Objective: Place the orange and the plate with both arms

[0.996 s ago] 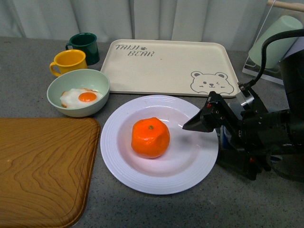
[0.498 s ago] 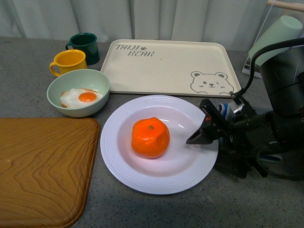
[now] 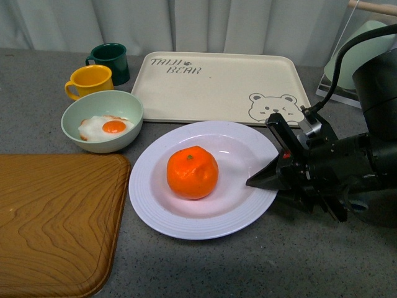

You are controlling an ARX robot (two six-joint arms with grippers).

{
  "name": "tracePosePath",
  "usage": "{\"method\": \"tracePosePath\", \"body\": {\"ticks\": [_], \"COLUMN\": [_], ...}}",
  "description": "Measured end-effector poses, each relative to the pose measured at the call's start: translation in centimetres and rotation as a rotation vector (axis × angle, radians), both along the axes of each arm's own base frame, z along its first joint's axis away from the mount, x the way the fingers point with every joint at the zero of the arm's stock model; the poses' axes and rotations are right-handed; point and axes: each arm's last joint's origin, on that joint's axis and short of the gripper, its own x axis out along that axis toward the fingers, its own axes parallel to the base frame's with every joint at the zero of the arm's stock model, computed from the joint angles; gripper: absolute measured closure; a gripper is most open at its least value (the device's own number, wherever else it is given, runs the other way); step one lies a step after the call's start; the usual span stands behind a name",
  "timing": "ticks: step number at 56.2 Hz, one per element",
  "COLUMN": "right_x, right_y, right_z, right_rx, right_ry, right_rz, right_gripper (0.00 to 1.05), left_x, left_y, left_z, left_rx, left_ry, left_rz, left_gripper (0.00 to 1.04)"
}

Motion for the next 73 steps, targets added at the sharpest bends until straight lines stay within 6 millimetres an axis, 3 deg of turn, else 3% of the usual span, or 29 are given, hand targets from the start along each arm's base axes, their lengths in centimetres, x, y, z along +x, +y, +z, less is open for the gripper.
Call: {"method": "tracePosePath", "body": {"ticks": [18,30,39,60,73], "right_x": [-0.7,1.2,4.0,12.7,17.0], "right_y": [-0.8,-1.5,-1.6,-0.5,0.5], "right_z": [0.4,2.5,2.6,0.5,-0.1], "right_rx": [0.107,0.216,0.237,0.267,0.244], "right_ry": [-0.142,-0.263,-0.278,-0.23,-0.193], "right_rz": [-0.046,-0.082,-0.114,-0.199,-0.226], "right_gripper": [1.01,1.01,1.01,1.01,1.01], "left_x": [0.0,0.0,0.0,0.0,0.0], "left_y": [0.0,0.0,0.0,0.0,0.0], "left_z": [0.0,0.0,0.0,0.0,0.0], "left_rx": [0.0,0.0,0.0,0.0,0.0], "left_ry": [0.0,0.0,0.0,0.0,0.0], "left_rz": [0.0,0.0,0.0,0.0,0.0], "left_gripper": [0.07,0.07,0.07,0.07,0.07]}}
